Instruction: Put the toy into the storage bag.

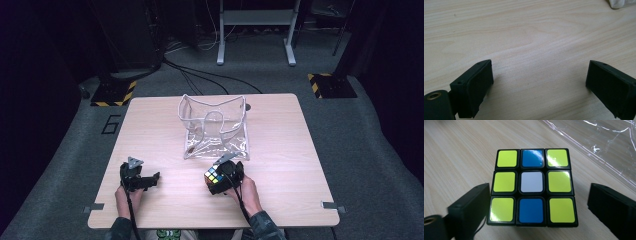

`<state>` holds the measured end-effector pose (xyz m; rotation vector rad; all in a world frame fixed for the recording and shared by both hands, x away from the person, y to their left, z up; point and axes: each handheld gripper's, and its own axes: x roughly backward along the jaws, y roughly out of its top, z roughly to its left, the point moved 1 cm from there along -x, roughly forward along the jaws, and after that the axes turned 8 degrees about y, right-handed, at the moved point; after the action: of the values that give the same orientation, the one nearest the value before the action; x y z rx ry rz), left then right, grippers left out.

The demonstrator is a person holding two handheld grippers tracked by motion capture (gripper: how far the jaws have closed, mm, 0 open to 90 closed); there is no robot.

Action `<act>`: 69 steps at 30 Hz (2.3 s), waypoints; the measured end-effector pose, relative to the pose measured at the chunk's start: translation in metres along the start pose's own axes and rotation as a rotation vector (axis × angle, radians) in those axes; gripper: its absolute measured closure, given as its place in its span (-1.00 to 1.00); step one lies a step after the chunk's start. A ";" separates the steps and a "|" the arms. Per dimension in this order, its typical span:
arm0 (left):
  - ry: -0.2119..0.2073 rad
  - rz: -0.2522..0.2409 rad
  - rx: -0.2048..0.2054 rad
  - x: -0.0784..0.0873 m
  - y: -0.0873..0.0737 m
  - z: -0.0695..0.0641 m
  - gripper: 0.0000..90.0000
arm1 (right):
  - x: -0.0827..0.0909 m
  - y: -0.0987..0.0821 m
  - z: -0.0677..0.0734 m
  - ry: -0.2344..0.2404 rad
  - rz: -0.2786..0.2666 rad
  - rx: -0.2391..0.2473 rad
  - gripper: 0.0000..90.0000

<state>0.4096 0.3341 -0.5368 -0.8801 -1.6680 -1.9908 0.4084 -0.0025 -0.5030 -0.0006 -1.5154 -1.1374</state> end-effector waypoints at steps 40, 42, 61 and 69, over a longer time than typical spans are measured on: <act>0.001 -0.009 0.004 0.000 0.000 -0.001 -0.83 | 0.040 0.001 -0.011 -0.031 -0.076 -0.022 -0.26; 0.002 -0.009 0.004 0.000 0.000 -0.001 -0.83 | 0.043 0.002 -0.013 -0.034 -0.086 -0.032 -0.26; 0.002 -0.008 0.004 0.000 0.000 -0.001 -0.82 | 0.065 0.010 -0.030 -0.078 -0.114 -0.052 -0.26; 0.001 -0.008 0.004 0.000 0.000 -0.001 -0.82 | 0.072 0.010 -0.034 -0.102 -0.125 -0.051 -0.26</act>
<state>0.4094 0.3334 -0.5372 -0.8718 -1.6768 -1.9918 0.4171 -0.0601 -0.4472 0.0017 -1.5938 -1.2921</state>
